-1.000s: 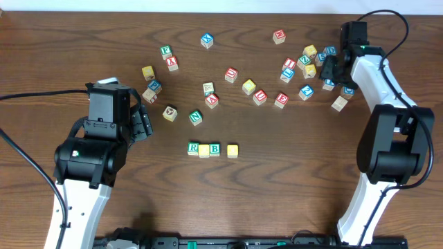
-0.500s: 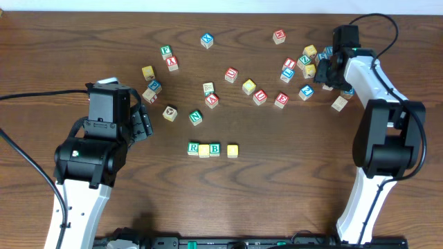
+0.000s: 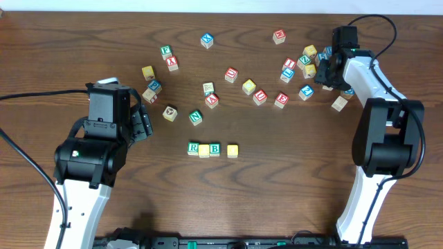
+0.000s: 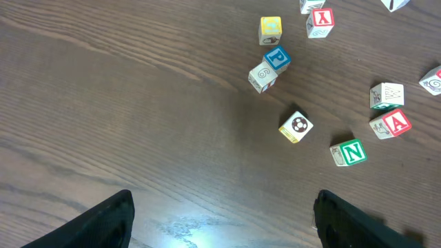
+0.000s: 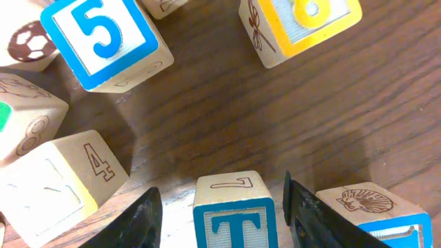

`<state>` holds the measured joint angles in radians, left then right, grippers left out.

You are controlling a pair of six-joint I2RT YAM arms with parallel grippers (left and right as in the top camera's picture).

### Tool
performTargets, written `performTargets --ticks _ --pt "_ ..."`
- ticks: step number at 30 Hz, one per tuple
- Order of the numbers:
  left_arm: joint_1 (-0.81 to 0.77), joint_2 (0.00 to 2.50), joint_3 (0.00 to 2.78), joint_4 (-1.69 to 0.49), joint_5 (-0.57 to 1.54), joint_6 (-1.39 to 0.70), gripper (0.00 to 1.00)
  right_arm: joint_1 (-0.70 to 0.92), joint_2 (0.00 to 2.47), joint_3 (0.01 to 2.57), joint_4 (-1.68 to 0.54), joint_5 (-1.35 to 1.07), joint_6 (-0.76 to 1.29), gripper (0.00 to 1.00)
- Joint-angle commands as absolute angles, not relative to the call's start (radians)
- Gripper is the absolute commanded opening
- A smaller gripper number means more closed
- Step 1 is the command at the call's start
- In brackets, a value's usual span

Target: Spell out ROBOT

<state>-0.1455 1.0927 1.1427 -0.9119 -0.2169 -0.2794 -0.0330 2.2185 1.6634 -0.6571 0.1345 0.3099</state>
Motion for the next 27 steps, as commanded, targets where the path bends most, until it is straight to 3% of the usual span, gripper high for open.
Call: performTargets --ticks 1,27 --pt "-0.141 1.090 1.163 -0.913 -0.237 -0.262 0.82 -0.024 2.228 1.674 -0.654 0.144 0.313 0.51" --pt "-0.141 1.090 1.163 -0.913 -0.237 -0.262 0.82 -0.025 2.228 1.655 -0.650 0.159 0.318 0.49"
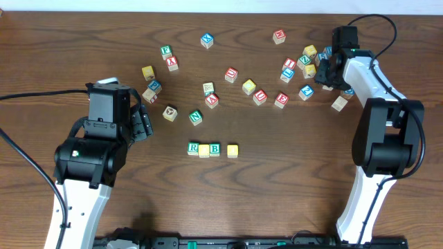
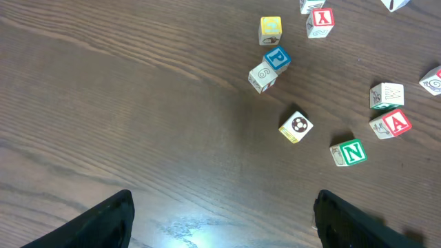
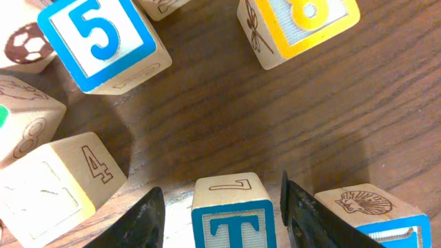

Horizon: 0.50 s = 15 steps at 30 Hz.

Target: Spell out ROBOT

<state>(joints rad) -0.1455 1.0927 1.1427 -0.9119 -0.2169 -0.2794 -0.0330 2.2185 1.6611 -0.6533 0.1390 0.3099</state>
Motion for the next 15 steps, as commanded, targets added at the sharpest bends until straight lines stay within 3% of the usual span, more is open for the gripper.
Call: performTargets --ticks 1,15 --pt "-0.141 1.090 1.163 -0.913 -0.237 -0.262 0.82 -0.025 2.228 1.655 -0.650 0.159 0.317 0.49" --pt "-0.141 1.090 1.163 -0.913 -0.237 -0.262 0.82 -0.015 2.228 1.643 -0.646 0.159 0.321 0.45"
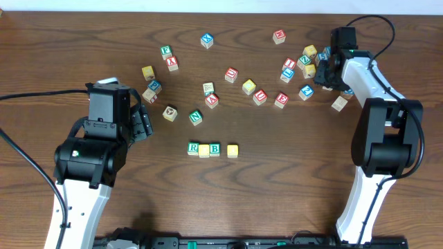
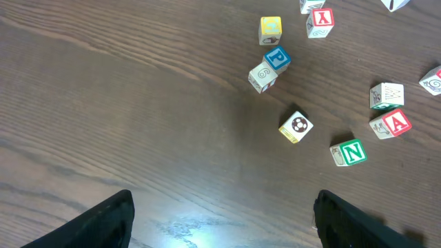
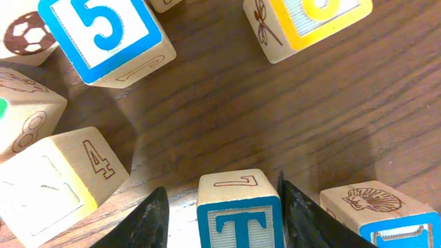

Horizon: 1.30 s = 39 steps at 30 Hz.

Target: Spell out ROBOT

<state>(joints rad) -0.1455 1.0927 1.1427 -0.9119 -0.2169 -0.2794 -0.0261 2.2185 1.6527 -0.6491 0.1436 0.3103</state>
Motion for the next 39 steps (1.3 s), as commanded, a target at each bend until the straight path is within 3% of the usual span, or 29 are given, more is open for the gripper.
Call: performTargets --ticks 1,10,39 --pt "-0.141 1.090 1.163 -0.913 -0.237 -0.263 0.82 -0.014 2.228 1.643 -0.646 0.159 0.321 0.44" --pt "-0.141 1.090 1.163 -0.913 -0.237 -0.262 0.82 -0.014 2.228 1.641 -0.646 0.181 0.321 0.33" --pt "-0.141 1.090 1.163 -0.913 -0.237 -0.262 0.82 -0.014 2.227 1.642 -0.646 0.181 0.321 0.20"
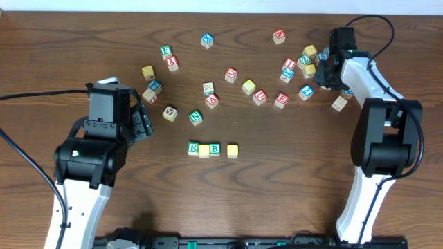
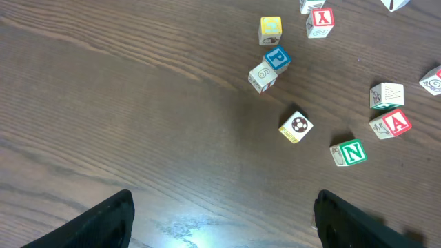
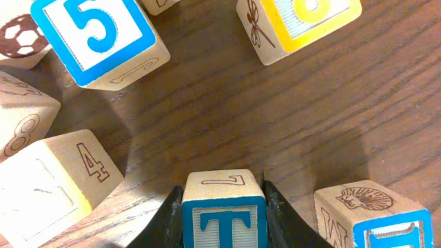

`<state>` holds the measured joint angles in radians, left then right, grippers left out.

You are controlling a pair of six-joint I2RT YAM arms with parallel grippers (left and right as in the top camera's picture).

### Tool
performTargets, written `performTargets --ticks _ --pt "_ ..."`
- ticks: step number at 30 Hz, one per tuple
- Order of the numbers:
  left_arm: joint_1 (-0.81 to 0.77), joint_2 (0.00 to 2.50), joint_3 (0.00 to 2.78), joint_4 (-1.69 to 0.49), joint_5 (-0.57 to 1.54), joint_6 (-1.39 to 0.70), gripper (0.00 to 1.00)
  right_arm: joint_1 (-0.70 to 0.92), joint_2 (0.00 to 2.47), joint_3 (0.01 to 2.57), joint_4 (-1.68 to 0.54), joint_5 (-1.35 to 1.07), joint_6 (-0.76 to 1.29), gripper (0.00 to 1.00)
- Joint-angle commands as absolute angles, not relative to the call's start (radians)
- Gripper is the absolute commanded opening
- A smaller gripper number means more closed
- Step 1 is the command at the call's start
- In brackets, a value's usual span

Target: Spell out ROBOT

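A row of blocks lies mid-table: green R [image 1: 193, 148], a yellow block [image 1: 204, 151], green B [image 1: 214, 149], and another yellow block [image 1: 232, 150] a little apart. At the far right cluster my right gripper [image 1: 324, 68] is shut on a blue T block [image 3: 224, 213], its fingers [image 3: 172, 217] pressed against both sides. The block still rests on the table. My left gripper [image 2: 222, 227] hangs open over bare wood at the left, holding nothing.
Close around the T block sit a blue 5 block [image 3: 96, 38], a yellow-faced block [image 3: 296, 24], a block marked 4 [image 3: 52, 182] and a shell block [image 3: 372, 213]. Loose blocks N [image 2: 351, 151], A [image 2: 393, 124] and P [image 2: 277, 57] lie ahead of the left gripper.
The right gripper's fingers have closed from a small gap on each side of the T block to tight against it. The left arm and the row of blocks are unchanged.
The right gripper first stood open with its fingers wide on both sides of the T block. The gap was slightly smaller at each later moment, and now the fingers clamp the block. The left gripper stayed open and still throughout.
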<state>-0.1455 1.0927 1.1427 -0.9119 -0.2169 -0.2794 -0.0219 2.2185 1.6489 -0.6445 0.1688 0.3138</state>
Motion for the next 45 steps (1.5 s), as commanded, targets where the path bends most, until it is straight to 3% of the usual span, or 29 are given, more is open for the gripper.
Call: performTargets --ticks 1,10,13,22,24,45 --pt "-0.141 1.090 1.163 -0.913 -0.237 -0.263 0.82 -0.014 2.227 1.642 -0.646 0.181 0.321 0.19" --pt "-0.141 1.090 1.163 -0.913 -0.237 -0.262 0.82 -0.014 2.227 1.642 -0.646 0.182 0.320 0.19" --pt "-0.141 1.090 1.163 -0.913 -0.237 -0.263 0.82 -0.014 2.227 1.642 -0.646 0.185 0.321 0.30" --pt "-0.141 1.090 1.163 -0.913 -0.237 -0.262 0.82 -0.013 2.227 1.642 -0.631 0.193 0.321 0.40" --pt "-0.141 1.090 1.163 -0.913 -0.237 -0.262 0.82 -0.013 2.227 1.642 -0.632 0.193 0.321 0.46" --pt "-0.141 1.090 1.163 -0.913 -0.237 -0.262 0.82 -0.013 2.228 1.641 -0.631 0.193 0.321 0.46"
